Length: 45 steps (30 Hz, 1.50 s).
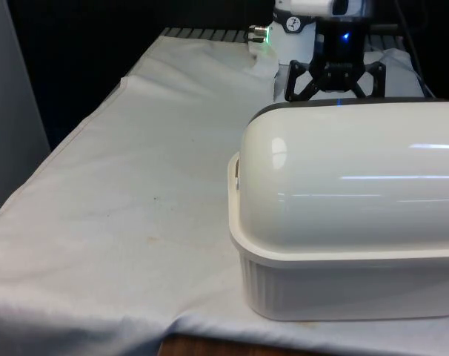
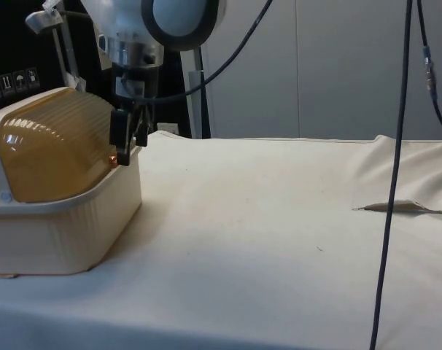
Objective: Open the lid, then close it.
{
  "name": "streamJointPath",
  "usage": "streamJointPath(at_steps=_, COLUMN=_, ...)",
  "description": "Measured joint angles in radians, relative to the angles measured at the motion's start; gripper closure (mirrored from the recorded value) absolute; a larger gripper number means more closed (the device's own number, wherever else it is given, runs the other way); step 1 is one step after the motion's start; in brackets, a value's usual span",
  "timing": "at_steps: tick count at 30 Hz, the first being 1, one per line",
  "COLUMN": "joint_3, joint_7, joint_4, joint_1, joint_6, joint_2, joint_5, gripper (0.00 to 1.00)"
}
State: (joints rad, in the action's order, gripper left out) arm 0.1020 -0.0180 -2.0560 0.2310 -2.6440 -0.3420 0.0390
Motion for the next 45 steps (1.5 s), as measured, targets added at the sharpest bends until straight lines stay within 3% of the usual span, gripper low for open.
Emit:
streamJointPath(at_steps=3, joint_3=0.000, joint_7=-0.005, joint_4=0.001, joint_1=0.000, joint_6=0.000, joint_2=0.000, joint_5=0.000, gripper=0.00)
streamJointPath(at_steps=9, joint_3=-0.001, joint_7=-0.013, joint_4=0.000, joint_1=0.002, joint_6=0.000, joint_2=0.000, joint_5=0.000, gripper=0.31)
streamJointPath(at_steps=10, joint_3=-0.001, joint_7=-0.014, joint_4=0.000, joint_1=0.002, joint_6=0.000, joint_2=0.000, joint_5=0.000, gripper=0.31)
streamJointPath(at_steps=11, joint_3=-0.001, joint_7=-0.015, joint_4=0.000, joint_1=0.003, joint_6=0.000, joint_2=0.000, joint_5=0.000, gripper=0.41)
streamJointPath(at_steps=19, joint_3=-0.001, joint_7=-0.017, joint_4=-0.001, joint_1=0.003, joint_6=0.000, joint_2=0.000, joint_5=0.000, gripper=0.79)
streamJointPath(at_steps=20, joint_3=-0.001, joint_7=-0.017, joint_4=-0.001, joint_1=0.003, joint_6=0.000, joint_2=0.000, joint_5=0.000, gripper=0.79)
streamJointPath(at_steps=21, joint_3=-0.001, joint_7=-0.018, joint_4=-0.001, joint_1=0.003, joint_6=0.000, joint_2=0.000, joint_5=0.000, gripper=0.91)
streamJointPath(at_steps=23, joint_3=-0.001, joint_7=-0.018, joint_4=-0.001, joint_1=0.004, joint_6=0.000, joint_2=0.000, joint_5=0.000, gripper=1.00)
streamJointPath(at_steps=45, joint_3=-0.008, joint_7=-0.025, joint_4=0.022, joint_1=0.014, joint_6=0.000, joint_2=-0.006, joint_5=0.002, gripper=1.00)
